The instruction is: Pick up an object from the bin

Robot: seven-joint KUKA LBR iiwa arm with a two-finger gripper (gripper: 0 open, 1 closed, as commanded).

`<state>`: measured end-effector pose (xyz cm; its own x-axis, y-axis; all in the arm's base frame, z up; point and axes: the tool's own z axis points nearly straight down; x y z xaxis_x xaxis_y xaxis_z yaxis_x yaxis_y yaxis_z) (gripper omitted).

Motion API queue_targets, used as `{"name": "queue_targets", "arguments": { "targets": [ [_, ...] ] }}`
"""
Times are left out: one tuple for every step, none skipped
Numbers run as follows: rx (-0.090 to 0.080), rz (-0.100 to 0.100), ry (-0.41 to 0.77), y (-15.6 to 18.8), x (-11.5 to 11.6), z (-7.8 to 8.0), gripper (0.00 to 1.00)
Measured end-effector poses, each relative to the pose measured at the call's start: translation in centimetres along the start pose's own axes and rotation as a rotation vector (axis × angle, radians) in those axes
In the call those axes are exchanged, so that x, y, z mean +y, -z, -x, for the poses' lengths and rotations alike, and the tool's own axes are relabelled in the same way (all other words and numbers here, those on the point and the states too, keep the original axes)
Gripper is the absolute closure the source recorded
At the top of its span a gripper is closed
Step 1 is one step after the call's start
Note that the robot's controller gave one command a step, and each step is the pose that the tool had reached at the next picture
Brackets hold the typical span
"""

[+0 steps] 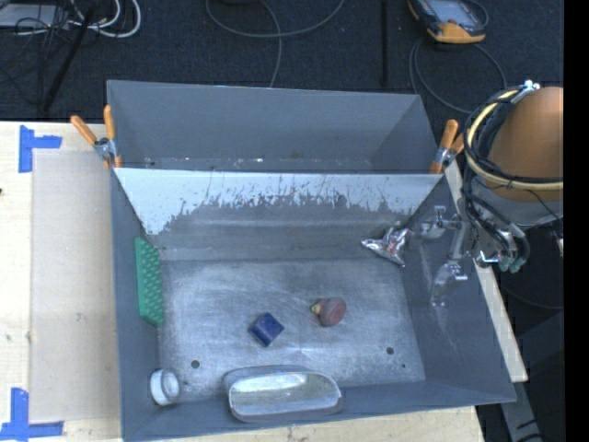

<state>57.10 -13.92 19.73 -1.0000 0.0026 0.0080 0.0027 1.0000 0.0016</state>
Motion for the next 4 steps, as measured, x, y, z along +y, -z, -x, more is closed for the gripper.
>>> {"name": "queue_targets", "arguments": {
  "targets": [
    [0.005, 0.004, -0.024, -4.8, 6.4, -7.6, 0.00],
    [-0.005, 0.002, 0.172, -12.0, 13.7, -1.4, 0.00],
    [-0.007, -0.002, 0.172, -11.8, 13.5, -1.4, 1.00],
    [-0.016, -0.005, 0.398, 7.0, 10.7, -3.2, 1.00]
  ]
}}
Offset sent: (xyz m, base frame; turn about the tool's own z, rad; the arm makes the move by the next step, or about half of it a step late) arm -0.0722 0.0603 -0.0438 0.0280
